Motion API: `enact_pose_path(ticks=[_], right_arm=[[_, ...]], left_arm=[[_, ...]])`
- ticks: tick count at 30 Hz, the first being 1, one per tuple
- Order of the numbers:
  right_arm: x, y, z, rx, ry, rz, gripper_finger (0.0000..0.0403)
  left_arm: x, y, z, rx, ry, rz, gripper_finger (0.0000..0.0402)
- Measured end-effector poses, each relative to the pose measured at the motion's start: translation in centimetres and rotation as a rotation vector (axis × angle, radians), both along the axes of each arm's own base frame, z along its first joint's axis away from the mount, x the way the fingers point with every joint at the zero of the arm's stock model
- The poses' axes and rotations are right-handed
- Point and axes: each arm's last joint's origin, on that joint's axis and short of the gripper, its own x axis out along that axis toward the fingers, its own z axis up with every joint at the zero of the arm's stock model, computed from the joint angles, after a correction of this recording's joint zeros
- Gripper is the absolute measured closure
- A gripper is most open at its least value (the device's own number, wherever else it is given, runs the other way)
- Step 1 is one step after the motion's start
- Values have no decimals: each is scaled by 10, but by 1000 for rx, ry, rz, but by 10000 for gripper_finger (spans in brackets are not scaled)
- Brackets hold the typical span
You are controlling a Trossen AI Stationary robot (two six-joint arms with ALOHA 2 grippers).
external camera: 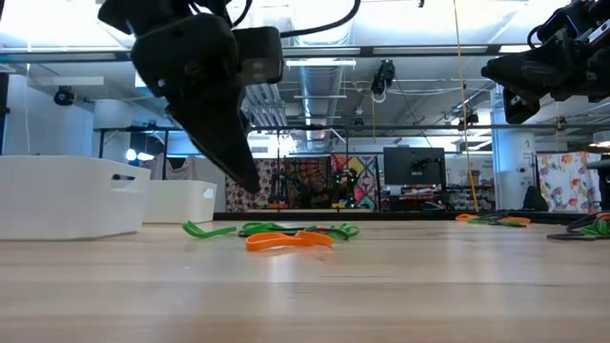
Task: Sort rubber bands into baskets
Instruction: Put the orange rubber band into the middle white bin
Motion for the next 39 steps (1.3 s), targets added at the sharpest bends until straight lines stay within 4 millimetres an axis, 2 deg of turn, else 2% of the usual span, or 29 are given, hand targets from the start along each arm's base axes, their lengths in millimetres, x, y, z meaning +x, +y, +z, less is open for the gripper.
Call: enact_pose_path(ticks=[4,9,12,17,20,26,36,39], right_arm=[[0,0,0,0,0,0,369],[0,0,0,0,0,0,369],[0,0,0,0,0,0,369],[0,0,0,0,1,0,369],[0,0,0,0,1,0,369],[0,0,0,0,0,0,369],[0,0,0,0,0,0,369],[0,0,0,0,0,0,369]], left_arm=[[3,-6,-11,-18,13,35,166],[14,-7,-14,48,-12,78,137],[20,-10,-23,54,14,71,122],[31,-16,-42,50,61,55,120],[37,-18,-45,62,92,75,131],[44,-21,-49,98,216,78,191],[45,-12,-59,51,297,206,379],[45,-9,-57,48,301,197,394]])
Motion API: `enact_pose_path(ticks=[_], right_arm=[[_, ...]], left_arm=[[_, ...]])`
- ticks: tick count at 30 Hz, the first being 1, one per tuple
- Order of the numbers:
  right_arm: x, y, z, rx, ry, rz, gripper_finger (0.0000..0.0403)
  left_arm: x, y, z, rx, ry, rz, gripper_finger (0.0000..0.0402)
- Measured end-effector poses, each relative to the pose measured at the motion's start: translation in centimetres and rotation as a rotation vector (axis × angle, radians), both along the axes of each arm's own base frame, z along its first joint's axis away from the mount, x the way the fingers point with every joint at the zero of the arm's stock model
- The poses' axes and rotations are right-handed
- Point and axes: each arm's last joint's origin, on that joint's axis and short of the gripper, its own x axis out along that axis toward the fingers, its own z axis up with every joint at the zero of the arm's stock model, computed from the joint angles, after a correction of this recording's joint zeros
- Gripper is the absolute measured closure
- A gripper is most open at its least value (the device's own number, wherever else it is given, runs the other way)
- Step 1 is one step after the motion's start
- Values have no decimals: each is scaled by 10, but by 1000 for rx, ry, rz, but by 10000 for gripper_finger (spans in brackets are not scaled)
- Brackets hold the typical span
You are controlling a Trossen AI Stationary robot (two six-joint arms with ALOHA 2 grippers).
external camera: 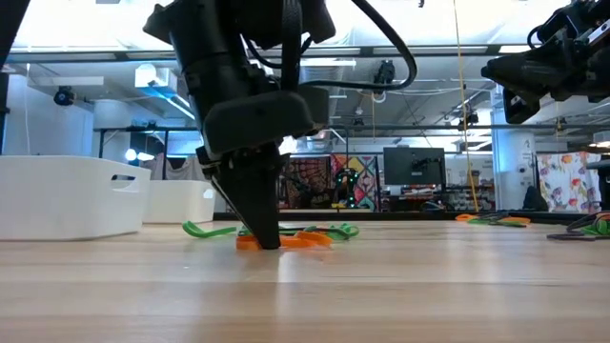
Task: Sort rubber bands into baskets
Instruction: Put the orange rubber band into the middle white bin
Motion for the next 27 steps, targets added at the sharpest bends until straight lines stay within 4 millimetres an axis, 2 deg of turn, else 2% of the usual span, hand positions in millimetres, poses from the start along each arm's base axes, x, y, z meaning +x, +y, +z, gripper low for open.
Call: enact_pose_path(ticks=[5,8,11,15,20,27], right_arm=[[0,0,0,0,0,0,369],[0,0,0,0,0,0,369],[0,0,0,0,0,0,369],[0,0,0,0,0,0,369],[0,0,0,0,-1,0,369],[0,0,0,0,-1,0,369]], left_arm=[[0,0,18,-22,-3,-56,400],[-10,3,36,-36,86,-58,401],[-14,2,68,-56,59,-80,401],[-32,7,103,-89,76,-104,401],[-67,24,135,-81,171,-16,401],[-128,67,146,-58,305,320,402]])
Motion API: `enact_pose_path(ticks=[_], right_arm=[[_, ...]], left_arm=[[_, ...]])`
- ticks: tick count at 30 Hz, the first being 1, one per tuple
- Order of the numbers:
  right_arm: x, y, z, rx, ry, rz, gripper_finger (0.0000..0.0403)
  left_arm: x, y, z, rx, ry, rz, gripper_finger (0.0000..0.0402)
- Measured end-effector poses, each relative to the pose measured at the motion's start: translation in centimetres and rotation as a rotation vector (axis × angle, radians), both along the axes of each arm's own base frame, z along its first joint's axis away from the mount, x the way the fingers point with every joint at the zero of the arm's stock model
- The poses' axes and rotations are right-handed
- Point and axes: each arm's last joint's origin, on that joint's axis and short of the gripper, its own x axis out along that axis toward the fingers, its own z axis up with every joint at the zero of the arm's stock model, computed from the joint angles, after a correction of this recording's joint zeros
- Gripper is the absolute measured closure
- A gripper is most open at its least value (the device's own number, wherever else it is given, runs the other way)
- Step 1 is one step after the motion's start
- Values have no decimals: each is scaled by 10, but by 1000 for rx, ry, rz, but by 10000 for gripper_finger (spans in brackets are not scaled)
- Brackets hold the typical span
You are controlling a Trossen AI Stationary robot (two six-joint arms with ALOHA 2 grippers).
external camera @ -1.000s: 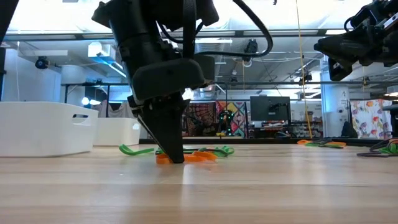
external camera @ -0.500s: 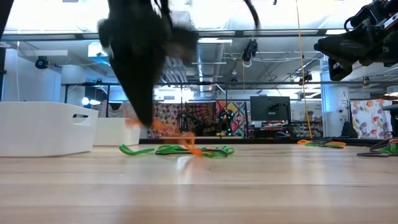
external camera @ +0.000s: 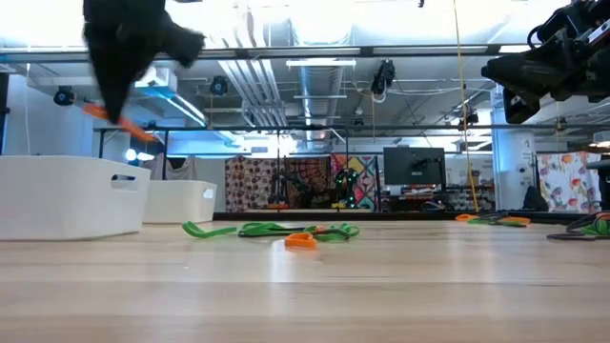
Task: Sort rubber bands into baskets
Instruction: Put the orange rubber band into the middle white bin
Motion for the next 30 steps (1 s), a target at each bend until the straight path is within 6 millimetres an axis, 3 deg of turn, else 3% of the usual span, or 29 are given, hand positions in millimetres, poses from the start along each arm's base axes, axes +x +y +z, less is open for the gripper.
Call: enact_pose_path(ticks=[5,9,13,17,24,30], right_arm=[[0,0,0,0,0,0,369],[0,0,0,0,1,0,369],[0,0,0,0,1,0,369],[0,0,0,0,1,0,369],[0,0,0,0,1,0,369],[0,0,0,0,1,0,369]], left_arm=[[-46,24,-22,23,33,197,402],[-69,33,-54,30,35,299,401],[-76,38,-84,32,29,346,401],[-77,38,-101,27,27,350,400],[-77,38,-100,28,23,325,345],[-74,38,-73,41,24,291,265]])
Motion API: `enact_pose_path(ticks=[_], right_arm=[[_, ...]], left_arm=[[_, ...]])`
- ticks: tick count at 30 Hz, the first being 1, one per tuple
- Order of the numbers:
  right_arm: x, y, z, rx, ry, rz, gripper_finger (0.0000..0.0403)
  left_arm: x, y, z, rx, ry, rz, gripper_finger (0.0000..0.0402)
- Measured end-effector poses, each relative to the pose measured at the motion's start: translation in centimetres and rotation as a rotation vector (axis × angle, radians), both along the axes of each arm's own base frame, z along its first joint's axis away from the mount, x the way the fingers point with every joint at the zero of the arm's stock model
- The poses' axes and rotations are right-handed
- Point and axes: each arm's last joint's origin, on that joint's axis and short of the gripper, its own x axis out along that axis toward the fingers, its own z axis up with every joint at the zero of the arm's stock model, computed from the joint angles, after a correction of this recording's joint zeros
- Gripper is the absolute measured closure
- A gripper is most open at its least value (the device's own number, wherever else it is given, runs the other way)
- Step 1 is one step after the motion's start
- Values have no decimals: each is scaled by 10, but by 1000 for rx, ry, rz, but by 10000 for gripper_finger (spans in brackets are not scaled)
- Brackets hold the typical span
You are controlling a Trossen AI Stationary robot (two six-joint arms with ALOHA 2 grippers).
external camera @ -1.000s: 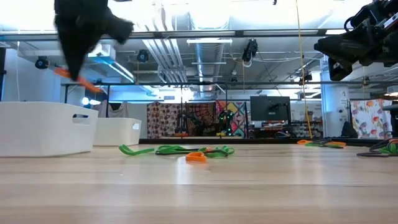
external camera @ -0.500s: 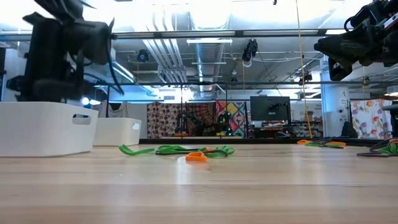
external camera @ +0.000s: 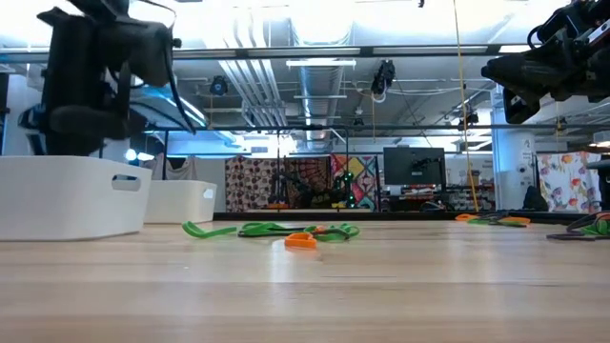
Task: Sort rubber bands into baskets
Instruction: Put the orange rubber band into the middle white bin
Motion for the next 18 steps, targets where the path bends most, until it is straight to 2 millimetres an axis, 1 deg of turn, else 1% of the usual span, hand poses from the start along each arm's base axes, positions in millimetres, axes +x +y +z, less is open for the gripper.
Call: enact_pose_path(ticks=[5,10,14,18], right_arm=[[0,0,0,0,0,0,369],[0,0,0,0,0,0,369],[0,0,0,0,0,0,369],[0,0,0,0,0,0,369]], left_arm=[[4,1,34,41,-25,-39,204],[14,2,70,88,-149,-98,162],[31,3,98,146,-333,-130,141],[59,1,119,170,-635,-166,127]])
